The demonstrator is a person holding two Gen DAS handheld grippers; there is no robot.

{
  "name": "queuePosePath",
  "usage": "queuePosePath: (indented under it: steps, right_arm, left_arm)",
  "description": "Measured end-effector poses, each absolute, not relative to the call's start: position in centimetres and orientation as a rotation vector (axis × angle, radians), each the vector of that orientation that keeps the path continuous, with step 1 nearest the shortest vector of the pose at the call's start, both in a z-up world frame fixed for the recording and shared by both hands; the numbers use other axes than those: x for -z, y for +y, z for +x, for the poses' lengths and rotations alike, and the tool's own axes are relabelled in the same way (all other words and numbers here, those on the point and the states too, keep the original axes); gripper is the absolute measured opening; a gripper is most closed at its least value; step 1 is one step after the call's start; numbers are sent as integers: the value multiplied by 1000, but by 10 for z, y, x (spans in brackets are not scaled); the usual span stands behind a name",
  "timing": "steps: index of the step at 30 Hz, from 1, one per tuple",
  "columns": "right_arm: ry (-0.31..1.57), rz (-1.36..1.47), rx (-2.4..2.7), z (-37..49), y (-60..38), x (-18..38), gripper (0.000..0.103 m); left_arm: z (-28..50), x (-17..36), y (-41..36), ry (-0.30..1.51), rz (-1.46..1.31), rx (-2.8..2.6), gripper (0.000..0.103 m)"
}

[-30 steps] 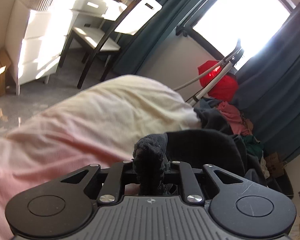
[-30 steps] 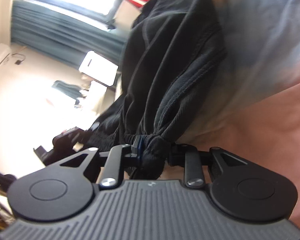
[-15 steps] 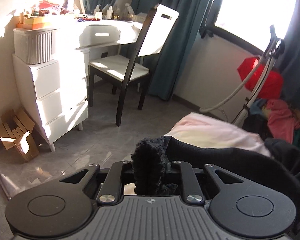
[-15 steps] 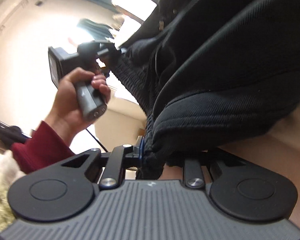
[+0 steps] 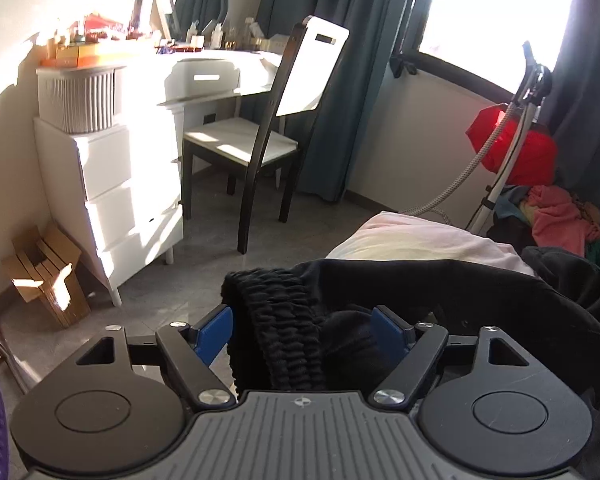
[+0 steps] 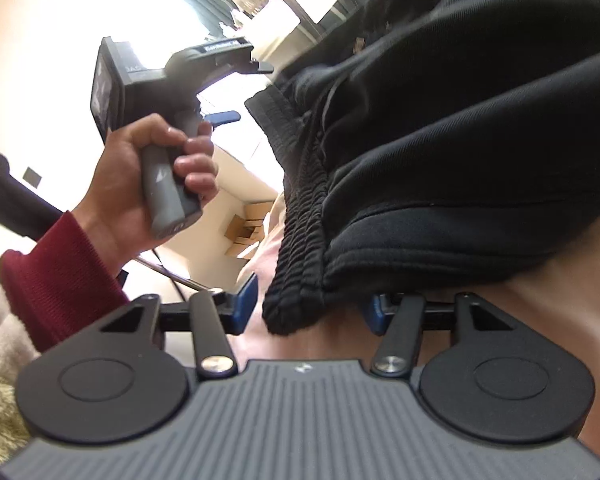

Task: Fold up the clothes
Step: 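Lift the waistband with both grippers and pull the sweatpants out flat, then open both grippers and release the sweatpants onto the bed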

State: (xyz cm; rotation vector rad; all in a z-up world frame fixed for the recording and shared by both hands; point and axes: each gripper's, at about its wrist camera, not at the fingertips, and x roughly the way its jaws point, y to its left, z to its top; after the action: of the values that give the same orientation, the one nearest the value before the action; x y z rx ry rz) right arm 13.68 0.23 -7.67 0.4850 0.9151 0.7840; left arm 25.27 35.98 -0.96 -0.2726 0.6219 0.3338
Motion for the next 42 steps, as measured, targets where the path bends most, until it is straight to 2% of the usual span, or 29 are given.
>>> queuePosePath:
  steps: [8, 15, 18, 22, 24, 25, 26, 42]
  right_arm:
    - [634, 300, -618, 76, -93, 3, 58]
    - [458, 212, -431, 54, -199, -36, 58]
    - [402, 182, -357, 58, -220, -28, 58]
    - [336, 182, -264, 59, -240, -11, 58]
    - [319, 213, -234, 60, -245, -5, 70]
    - [311, 230, -222, 60, -246, -3, 80]
    - [305, 245, -212, 61, -247, -2, 83]
    - [324, 343, -154, 64, -272, 0, 81]
  left_arm:
    - [145, -38, 241, 497, -193, -188, 86]
    - [72, -39, 135, 443, -171, -52, 87]
    - [53, -27, 101, 395, -108, -26, 90]
    - [41, -4, 84, 365, -100, 18, 93]
    - [42, 8, 85, 379, -107, 14, 93]
    - [44, 12, 86, 391, -113, 8, 93]
    - [47, 15, 87, 405, -118, 1, 93]
    - [81, 49, 77, 490, -31, -3, 101]
